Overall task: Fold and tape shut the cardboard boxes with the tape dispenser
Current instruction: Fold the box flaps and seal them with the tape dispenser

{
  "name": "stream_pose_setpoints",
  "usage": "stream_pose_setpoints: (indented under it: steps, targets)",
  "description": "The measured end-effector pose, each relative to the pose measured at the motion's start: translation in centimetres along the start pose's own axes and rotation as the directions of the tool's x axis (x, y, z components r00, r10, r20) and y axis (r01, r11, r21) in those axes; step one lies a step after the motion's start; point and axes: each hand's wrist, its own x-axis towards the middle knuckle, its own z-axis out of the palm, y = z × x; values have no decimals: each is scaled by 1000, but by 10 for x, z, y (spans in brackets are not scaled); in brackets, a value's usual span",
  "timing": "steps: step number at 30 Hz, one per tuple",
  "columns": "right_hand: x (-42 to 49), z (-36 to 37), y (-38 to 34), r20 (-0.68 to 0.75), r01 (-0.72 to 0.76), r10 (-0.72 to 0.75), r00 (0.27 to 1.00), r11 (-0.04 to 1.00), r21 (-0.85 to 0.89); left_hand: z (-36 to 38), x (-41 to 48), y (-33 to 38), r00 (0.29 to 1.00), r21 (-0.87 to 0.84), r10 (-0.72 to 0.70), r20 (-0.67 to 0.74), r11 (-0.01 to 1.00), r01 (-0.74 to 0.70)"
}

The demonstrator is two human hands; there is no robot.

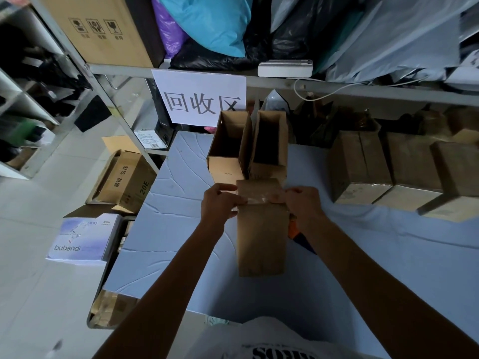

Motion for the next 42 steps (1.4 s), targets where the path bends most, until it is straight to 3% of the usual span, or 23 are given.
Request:
stream_pose_setpoints:
  steps: [2, 7, 11, 14, 16, 19, 21, 23, 24, 25, 26, 27, 29, 31, 32, 34, 36, 40, 42]
  targets:
    - [-1, -7, -6, 31, -104, 102, 994, 991, 78, -4, -1, 1, 1000, -45, -5, -4, 999, 5]
    - [-6, -8, -10, 35, -119, 115, 993, 982, 144, -6, 2, 1, 995, 59, 97, -20, 994, -95]
    - [-9, -2, -7, -52, 9, -7, 999, 1000, 26, 0, 6, -2, 995, 186, 100, -9, 978, -97]
    - [-14, -1, -3, -23, 63, -63, 998, 998, -16, 2, 5, -9, 990, 211, 130, -60, 971, -114]
    - [-11, -5, -3, 11, -28, 27, 1000, 997, 75, 2, 5, -11, 986, 193, 139, -89, 974, -120]
    - [-3, -13, -3, 73, -170, 160, 984, 972, 164, 3, 8, -10, 997, 68, 31, -70, 997, -27]
    - [0, -13, -1, 78, -162, 152, 985, 974, 157, 3, 14, -8, 998, -8, -41, -51, 999, 41]
    - [0, -5, 4, -49, -10, 10, 999, 1000, -5, 3, 19, -8, 997, -45, -62, -46, 997, 60]
    - [0, 0, 8, -138, 168, -197, 971, 965, -200, 4, 20, -8, 997, -51, -55, -49, 997, 53]
    - [-4, 3, 10, -151, 377, -459, 876, 844, -382, 4, 22, -9, 997, -47, -40, -62, 998, 37]
    - [-9, 5, 11, -50, 557, -646, 762, 692, -460, 5, 22, -10, 996, -24, -20, -83, 1000, 18]
    - [-15, 7, 10, 145, 670, -690, 709, 595, -444, 6, 23, -11, 995, 3, 1, -101, 1000, -1]
    - [-18, 12, 15, 508, 761, -582, 635, 362, -538, 7, 25, -12, 995, 54, 11, -96, 999, -6]
    - [-14, 15, 25, 619, 725, -551, 560, -35, -688, 7, 28, -12, 996, 18, -44, -79, 999, 46]
    - [-13, 15, 27, 617, 699, -569, 543, -100, -708, 5, 28, -10, 996, -9, -61, -64, 998, 61]
    - [-11, 12, 27, 585, 686, -584, 562, -64, -724, 0, 26, -9, 999, -60, -26, 28, 998, 28]
    - [-10, 6, 25, 534, 696, -607, 589, 46, -716, -8, 20, -11, 991, -127, 25, 131, 992, -8]
    - [-11, -12, 11, 204, 634, -656, 726, 524, -569, -24, 16, -21, 975, -33, 173, 139, 985, -170]
    - [-11, -17, 6, 117, 575, -607, 786, 649, -498, -34, 16, -24, 975, 5, 178, 136, 984, -180]
